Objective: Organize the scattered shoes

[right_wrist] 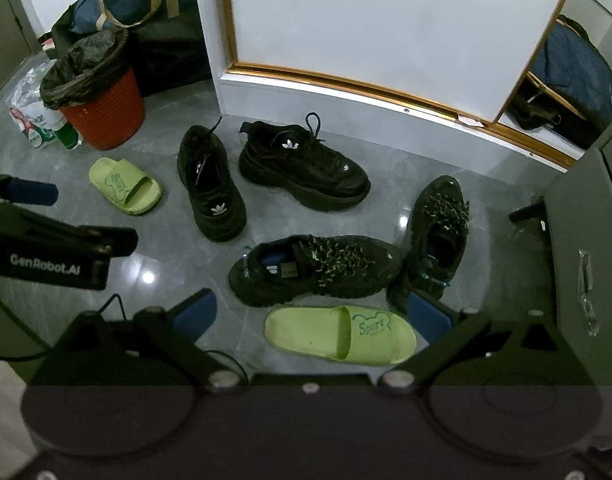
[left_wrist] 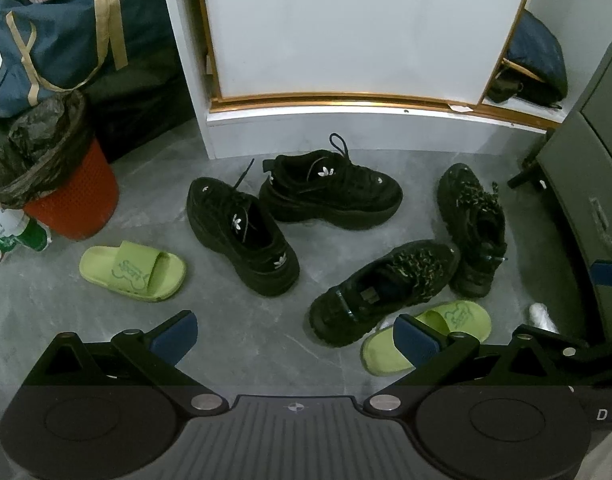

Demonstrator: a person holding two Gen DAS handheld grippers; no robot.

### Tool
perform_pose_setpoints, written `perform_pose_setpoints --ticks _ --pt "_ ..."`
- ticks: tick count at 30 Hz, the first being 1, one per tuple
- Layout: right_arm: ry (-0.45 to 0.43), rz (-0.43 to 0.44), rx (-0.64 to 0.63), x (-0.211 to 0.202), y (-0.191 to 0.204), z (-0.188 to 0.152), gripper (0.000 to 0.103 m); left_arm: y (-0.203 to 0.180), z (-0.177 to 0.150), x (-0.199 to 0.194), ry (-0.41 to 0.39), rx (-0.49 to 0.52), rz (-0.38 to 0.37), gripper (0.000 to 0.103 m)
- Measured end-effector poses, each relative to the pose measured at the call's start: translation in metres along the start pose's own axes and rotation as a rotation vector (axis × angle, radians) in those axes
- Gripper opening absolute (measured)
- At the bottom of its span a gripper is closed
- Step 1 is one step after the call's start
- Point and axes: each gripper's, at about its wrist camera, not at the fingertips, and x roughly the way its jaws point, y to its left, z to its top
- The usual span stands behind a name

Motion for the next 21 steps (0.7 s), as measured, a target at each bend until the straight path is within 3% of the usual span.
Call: perform_pose_setpoints --ticks 21 --pt "-0.008 -0.013 -0.017 0.001 0.003 0.001 0.103 -0.003 -0.001 -0.003 -0.017 0.006 -0.010 0.103"
